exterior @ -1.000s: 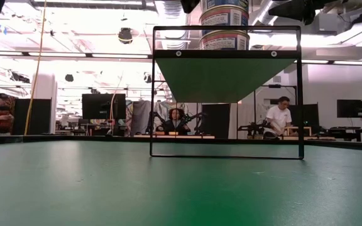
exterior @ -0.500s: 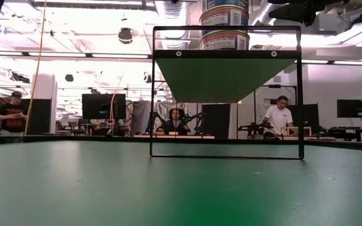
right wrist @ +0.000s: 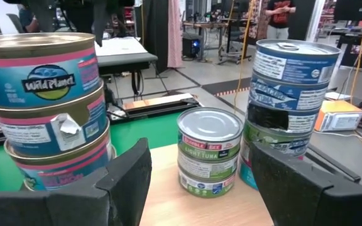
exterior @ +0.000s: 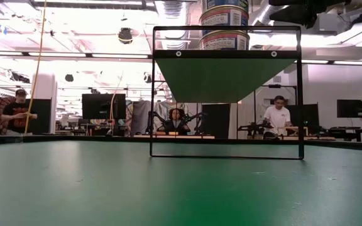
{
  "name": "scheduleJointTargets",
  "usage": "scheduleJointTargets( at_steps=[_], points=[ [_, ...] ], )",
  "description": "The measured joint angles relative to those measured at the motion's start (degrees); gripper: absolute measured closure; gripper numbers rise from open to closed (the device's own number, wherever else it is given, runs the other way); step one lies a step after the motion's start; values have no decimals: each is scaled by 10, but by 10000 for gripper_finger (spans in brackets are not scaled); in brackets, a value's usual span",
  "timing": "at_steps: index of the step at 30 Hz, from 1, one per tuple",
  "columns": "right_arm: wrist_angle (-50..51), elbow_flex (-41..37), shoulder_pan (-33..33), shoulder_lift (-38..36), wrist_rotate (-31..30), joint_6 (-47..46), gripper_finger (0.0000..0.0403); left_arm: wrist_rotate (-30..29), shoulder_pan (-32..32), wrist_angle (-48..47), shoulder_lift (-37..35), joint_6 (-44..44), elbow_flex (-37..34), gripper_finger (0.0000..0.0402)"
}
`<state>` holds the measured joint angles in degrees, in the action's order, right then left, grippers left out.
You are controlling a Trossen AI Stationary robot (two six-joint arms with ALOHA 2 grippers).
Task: Stack canned seafood by type on shelf
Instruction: Stack the blue tuna can on top of the blue tuna can on the shelf
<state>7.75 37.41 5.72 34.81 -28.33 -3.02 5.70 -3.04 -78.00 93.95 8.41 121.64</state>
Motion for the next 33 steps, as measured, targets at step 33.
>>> scheduleJointTargets(
  at_steps=[33],
  points=[
    [143, 9, 3, -47, 0, -106, 109, -9, 305, -12, -152, -485, -674, 167]
  ],
)
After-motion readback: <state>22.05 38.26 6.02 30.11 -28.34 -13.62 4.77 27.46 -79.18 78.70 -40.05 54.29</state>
